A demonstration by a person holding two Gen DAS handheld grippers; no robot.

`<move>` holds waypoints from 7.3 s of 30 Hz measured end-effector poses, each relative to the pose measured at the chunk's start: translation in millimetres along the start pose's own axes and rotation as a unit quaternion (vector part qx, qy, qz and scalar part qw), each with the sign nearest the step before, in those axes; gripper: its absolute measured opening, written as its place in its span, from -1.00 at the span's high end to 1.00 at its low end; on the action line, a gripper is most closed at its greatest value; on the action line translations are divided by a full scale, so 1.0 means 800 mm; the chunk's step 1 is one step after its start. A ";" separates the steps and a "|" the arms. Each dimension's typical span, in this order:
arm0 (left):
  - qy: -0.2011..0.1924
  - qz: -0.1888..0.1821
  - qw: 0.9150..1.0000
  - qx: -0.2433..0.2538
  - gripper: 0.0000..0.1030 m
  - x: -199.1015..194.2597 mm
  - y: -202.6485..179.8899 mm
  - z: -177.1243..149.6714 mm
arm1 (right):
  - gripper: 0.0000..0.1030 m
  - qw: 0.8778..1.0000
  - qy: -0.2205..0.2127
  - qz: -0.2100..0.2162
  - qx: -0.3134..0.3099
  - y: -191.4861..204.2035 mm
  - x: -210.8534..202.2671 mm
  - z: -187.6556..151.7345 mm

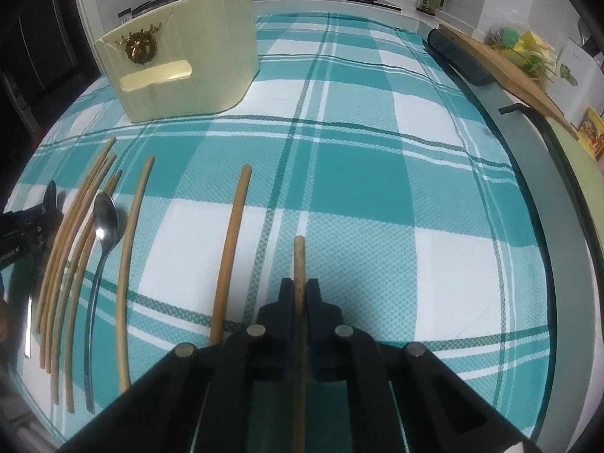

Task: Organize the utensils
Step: 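Grasp a bamboo chopstick with the right tool while the left tool lifts the spoon, then carry spoon and chopstick over the cream caddy and open both tools to drop them in, then move both tools back over the remaining chopsticks on the cloth, then grasp a chopstick with the left tool while the right tool grasps another chopstick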

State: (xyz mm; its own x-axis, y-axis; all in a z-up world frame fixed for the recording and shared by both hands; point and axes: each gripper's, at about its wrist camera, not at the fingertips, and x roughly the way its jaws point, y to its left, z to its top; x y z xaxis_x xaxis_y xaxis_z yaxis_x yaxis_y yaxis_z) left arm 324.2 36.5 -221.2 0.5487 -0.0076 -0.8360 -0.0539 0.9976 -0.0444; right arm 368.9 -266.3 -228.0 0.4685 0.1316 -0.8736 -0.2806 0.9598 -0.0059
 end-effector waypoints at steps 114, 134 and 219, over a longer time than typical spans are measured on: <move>-0.097 -0.015 0.992 0.080 -0.98 -0.161 -0.046 -0.029 | 0.10 0.975 -0.211 -0.064 -0.009 0.051 -0.180 -0.003; -0.070 -0.030 0.996 0.035 -0.98 -0.163 -0.046 -0.071 | 0.10 0.978 -0.175 -0.114 0.000 0.055 -0.173 -0.079; 0.071 -0.024 0.993 0.091 0.09 0.028 -0.010 0.046 | 0.58 0.998 0.025 0.058 -0.017 0.050 0.027 0.056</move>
State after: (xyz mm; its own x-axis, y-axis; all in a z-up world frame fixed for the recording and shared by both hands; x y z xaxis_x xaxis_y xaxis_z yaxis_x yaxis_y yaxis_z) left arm 367.9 30.8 -219.3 0.4227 -0.0525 -0.9047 0.1277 0.9918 0.0022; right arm 405.2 -214.4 -225.4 0.3899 0.2275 -0.8923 -0.3589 0.9299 0.0802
